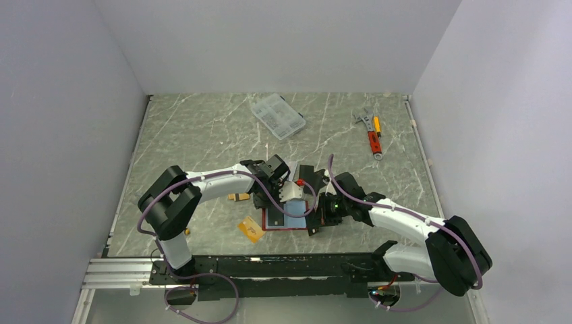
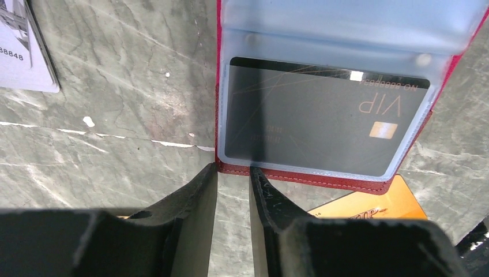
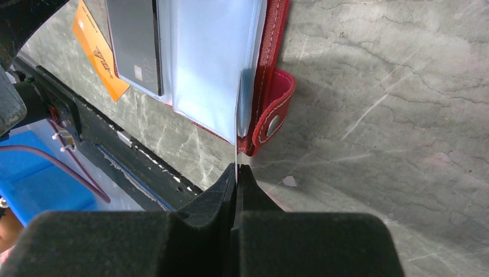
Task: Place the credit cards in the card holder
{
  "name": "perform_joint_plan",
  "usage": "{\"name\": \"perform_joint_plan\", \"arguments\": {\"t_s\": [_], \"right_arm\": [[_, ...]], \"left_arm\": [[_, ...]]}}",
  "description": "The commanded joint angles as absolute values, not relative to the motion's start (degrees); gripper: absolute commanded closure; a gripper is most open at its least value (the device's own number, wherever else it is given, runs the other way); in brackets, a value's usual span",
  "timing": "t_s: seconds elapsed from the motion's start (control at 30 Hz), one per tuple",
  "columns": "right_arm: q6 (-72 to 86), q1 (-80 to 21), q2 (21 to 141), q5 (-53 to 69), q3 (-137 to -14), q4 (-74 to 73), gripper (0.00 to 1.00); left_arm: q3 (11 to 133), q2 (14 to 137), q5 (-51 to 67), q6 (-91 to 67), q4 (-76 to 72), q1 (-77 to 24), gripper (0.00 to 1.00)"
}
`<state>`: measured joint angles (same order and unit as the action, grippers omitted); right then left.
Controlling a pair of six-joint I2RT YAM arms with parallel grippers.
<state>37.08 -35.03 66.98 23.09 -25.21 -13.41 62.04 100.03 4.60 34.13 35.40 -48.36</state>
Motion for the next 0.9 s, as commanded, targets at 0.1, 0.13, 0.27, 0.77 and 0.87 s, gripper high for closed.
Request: {"name": "perform_joint_plan", "arguments": {"t_s": [0.1, 0.13, 0.27, 0.77, 0.87], "right_arm": [[37.18, -35.24, 67.00, 24.39, -25.05, -11.13, 1.00], [37.26, -35.23, 67.17, 24.20, -24.98, -11.17, 1.00], [37.42, -35.24, 69.20, 22.90, -25.00, -12.04, 1.00], [37.18, -35.01, 64.17, 20.16, -24.43, -15.38, 1.00], [36.94, -34.99, 65.43, 21.17, -24.75, -14.61, 1.00]], "left_arm": [[62.59, 101.87, 3.32, 35.86, 32.85, -48.50, 0.71], [62.61, 101.87, 3.32, 35.86, 32.82, -48.44, 0.71], [62.71, 101.91, 3.21, 35.97, 32.80, -48.44, 0.72], [63.01, 102.42, 2.99, 36.41, 33.22, -48.46, 0.79], [63.15, 102.47, 3.07, 36.33, 33.42, -48.43, 0.79]]}}
